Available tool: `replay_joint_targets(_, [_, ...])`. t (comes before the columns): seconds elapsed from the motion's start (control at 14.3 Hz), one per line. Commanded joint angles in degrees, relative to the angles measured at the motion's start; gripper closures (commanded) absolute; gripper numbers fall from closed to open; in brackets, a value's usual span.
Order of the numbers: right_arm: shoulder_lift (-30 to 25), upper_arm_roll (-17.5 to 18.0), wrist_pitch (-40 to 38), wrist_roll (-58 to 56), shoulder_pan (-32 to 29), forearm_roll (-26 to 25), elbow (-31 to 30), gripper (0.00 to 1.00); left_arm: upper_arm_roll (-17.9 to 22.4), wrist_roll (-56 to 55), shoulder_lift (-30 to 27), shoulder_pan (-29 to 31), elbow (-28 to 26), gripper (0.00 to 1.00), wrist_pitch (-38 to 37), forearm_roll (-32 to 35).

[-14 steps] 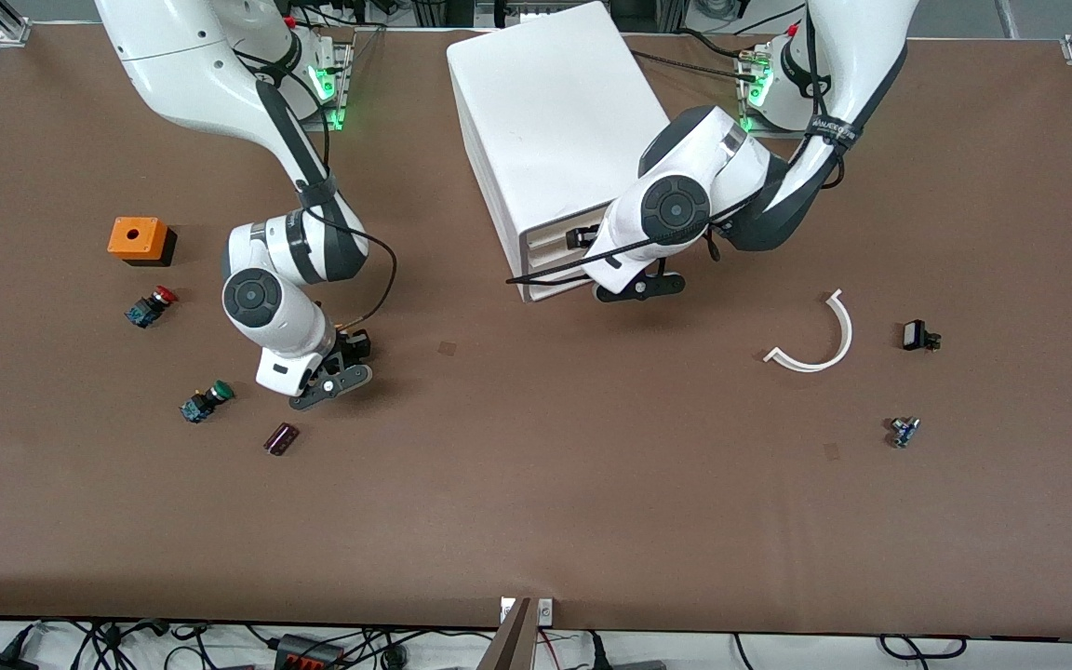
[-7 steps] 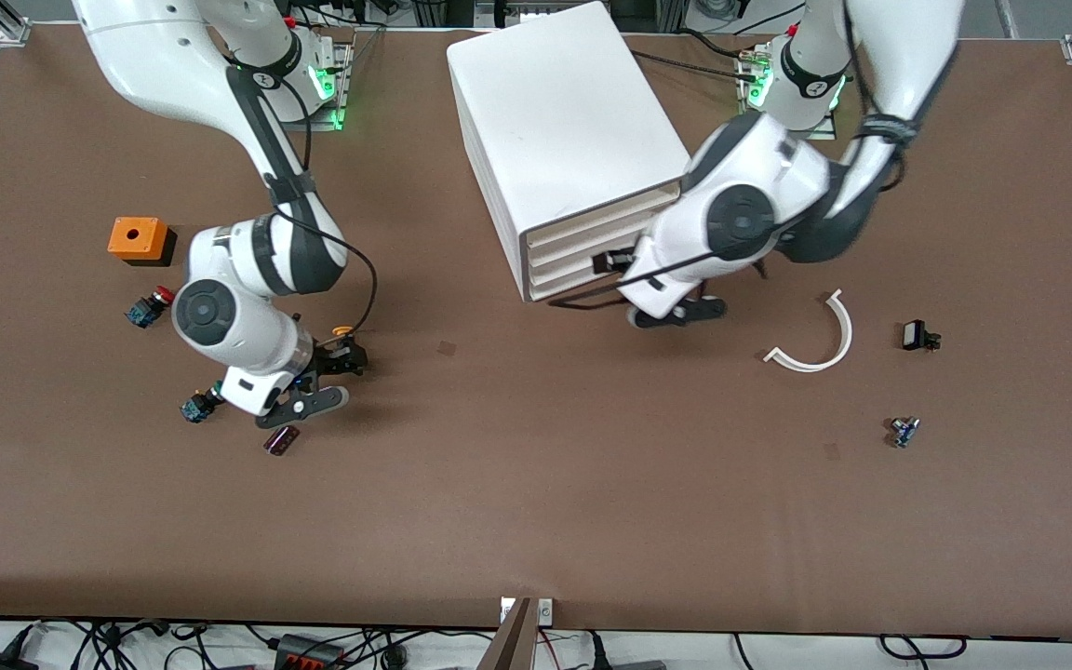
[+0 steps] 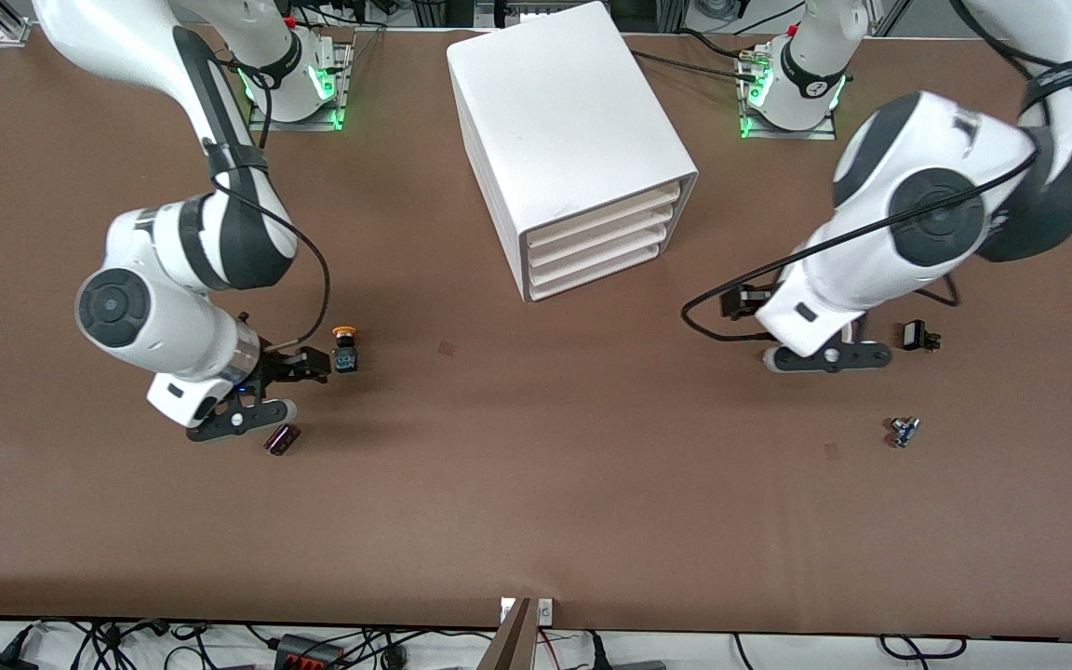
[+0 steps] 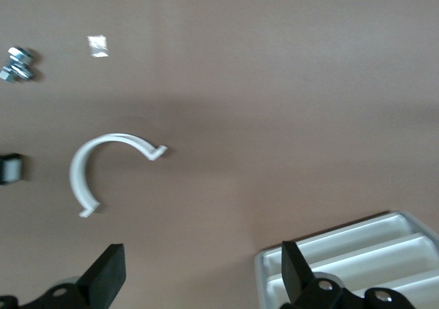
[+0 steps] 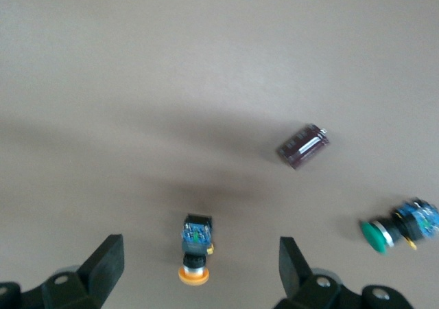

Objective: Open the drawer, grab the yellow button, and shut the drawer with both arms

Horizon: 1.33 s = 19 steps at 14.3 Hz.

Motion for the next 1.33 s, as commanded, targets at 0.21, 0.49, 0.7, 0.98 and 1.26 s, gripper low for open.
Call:
replay_joint_targets(0.21, [-1.76, -6.87, -17.79, 1.52, -0.07, 0.71, 10.71, 0.0, 19.77, 21.03, -13.94, -4.49, -4.06, 0.0, -2.63, -9.64])
replay_joint_targets(0.49, [-4.3, -9.34, -19.48, 1.0, -1.65, 0.71, 11.68, 0.0, 28.25, 29.15, -23.53, -8.81, -13.8, 0.0, 1.92, -11.27])
replay_joint_targets(0.7, [-5.53, -9.52, -19.22, 1.61, -3.4, 0.8, 13.17, 0.0, 28.26, 28.71, -28.82, -9.07, -20.69, 0.0, 6.43, -11.18])
replay_joint_targets(0.98, [-7.99, -5.49, -18.43, 6.89, -9.1, 0.71, 13.27, 0.0, 27.73, 29.42, -28.04, -8.37, -19.47, 0.0, 4.85, -11.18])
replay_joint_targets(1.26, [-11.24, 1.01, -18.16, 6.45, -18.15, 0.18, 11.17, 0.0, 28.17, 29.33, -27.86, -8.28, -19.38, 0.0, 4.5, -11.18])
